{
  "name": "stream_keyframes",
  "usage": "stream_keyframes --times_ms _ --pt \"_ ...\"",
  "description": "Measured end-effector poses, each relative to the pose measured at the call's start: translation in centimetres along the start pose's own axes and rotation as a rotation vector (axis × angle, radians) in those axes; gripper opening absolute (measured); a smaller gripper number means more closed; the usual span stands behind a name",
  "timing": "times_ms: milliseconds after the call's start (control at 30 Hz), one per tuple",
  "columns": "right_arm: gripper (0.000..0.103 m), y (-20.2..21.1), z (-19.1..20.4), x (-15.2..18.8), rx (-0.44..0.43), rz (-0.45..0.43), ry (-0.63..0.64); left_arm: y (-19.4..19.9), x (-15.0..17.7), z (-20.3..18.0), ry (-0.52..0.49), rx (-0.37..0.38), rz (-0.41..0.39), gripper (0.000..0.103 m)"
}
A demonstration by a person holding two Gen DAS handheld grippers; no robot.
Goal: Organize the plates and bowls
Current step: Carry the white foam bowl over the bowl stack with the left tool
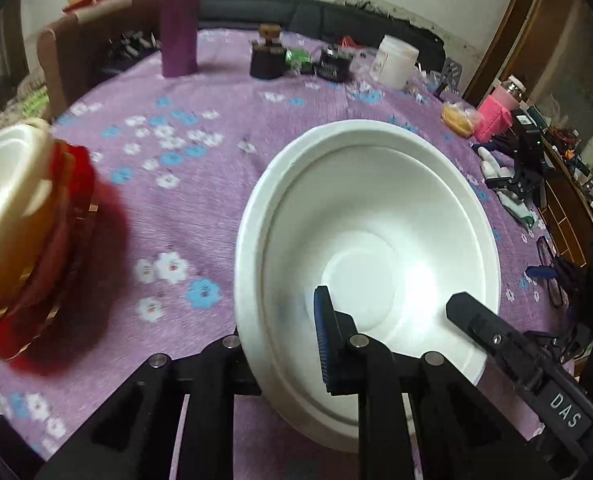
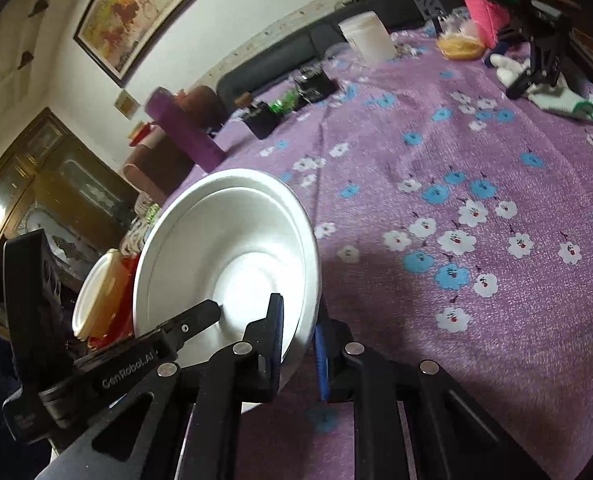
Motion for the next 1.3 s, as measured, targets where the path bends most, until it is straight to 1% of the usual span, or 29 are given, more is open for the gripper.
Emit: stream_keyframes --times_ms 67,267,433,833,1000,1300 --pt "0.015 0.7 1.1 0.2 -0.008 -0.021 0.024 1.3 0.2 0.3 -0.012 -0.019 -0.031 0.018" --pt "0.016 1.8 3.5 0.6 -0.045 -0.038 0.047 4.7 0.4 1.1 -0.04 -0.07 -0.115 0.018" --pt "0.016 2.6 5.9 0.7 -0.063 -0.049 0.087 6.8 0.4 2.4 -0.036 -0.087 -0.172 0.018" --pt "0.016 1.4 11.0 0.4 -0.089 -0.032 0.165 9.4 0.2 6.8 0.037 -0.085 -0.211 0.018" --pt "0.016 0.6 13.1 0.3 -0.095 -0.024 0.207 10.4 0.0 8.6 0.068 -0.103 -0.238 0.019" --pt "0.016 -1.0 16.8 0.0 -0.121 -0.007 0.273 11.6 -0.5 12.1 0.123 -0.146 -0.263 0.02"
Point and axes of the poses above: each gripper's, at about its wrist camera, not at the fingertips, and y roughly against the way its jaws point, z to its left, x to its underside, the point moved 5 cm from there along -y, roughly the way its jaws point, and after that the axes turned 3 degrees about y, right-handed, at the moved point
